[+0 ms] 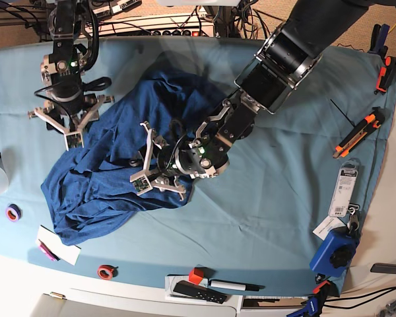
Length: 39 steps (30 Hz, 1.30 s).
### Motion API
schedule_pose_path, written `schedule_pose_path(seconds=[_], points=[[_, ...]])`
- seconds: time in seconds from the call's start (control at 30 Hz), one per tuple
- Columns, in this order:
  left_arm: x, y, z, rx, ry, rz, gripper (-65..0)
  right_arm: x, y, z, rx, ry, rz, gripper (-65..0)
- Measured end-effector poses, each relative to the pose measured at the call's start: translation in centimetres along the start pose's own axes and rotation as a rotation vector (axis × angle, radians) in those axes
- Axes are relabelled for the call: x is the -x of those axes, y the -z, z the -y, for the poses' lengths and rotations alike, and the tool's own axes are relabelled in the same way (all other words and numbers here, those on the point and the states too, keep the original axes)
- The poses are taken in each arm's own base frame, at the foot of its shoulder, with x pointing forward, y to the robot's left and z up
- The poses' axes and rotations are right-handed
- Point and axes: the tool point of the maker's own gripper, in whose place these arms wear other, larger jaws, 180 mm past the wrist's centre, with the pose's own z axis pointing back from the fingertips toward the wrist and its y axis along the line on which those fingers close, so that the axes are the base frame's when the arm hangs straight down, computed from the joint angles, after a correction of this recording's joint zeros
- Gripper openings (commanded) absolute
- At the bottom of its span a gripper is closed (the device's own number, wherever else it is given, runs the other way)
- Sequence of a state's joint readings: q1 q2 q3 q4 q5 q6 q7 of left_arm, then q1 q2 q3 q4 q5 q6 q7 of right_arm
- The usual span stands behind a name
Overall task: Layout the t-shirt on the table in an organized manner, then fold the t-shirt properly
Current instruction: 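Move the left gripper over the shirt's middle toward the right gripper, then grasp the shirt's middle with the left gripper and drag it across the table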
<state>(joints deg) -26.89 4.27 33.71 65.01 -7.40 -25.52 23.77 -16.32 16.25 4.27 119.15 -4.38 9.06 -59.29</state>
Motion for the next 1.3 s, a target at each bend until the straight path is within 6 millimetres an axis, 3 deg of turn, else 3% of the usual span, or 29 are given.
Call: schedule_pose_path(seconds=[0.07,0.17,0.57,0.67,0.8,0.97,1.2,1.3], points=[[-0.5,0.0,-0.8,-0.027,0.031,0.007,-30.9,0.1,0.0,-0.1,-0.003,0.001,-0.002,-38.8],[-0.8,-0.1,-2.0,-0.081,0.014,0.014,-30.4,0.6,0.6,-0.4,-0.017,-0.001,-0.009,-38.8],[-0.3,0.5,-0.8,-0.075,0.063,0.006,-30.5,2.8,4.3,-1.2,-0.067,0.055,-0.104,-39.2],[0.7,1.1,-0.8,-0.108,0.102,-0.022,-30.7,3.1,4.8,-1.2,-0.069,0.059,-0.120,-39.6],[2.1,1.7,-0.6,-0.137,0.093,-0.032,-39.3,3.4,4.9,-1.3,-0.074,0.057,-0.128,-43.7],[0.9,1.6,-1.1,-0.145,0.109,0.008,-63.7,3.4,4.9,-1.3,-0.074,0.057,-0.128,-44.1],[-1.3,1.3,-2.9,-0.170,0.148,0.033,-65.0,3.3,4.9,-1.3,-0.073,0.057,-0.128,-44.3],[-3.1,0.9,-5.1,-0.243,0.158,0.059,-65.0,3.4,4.9,-1.3,-0.074,0.058,-0.129,-47.5]])
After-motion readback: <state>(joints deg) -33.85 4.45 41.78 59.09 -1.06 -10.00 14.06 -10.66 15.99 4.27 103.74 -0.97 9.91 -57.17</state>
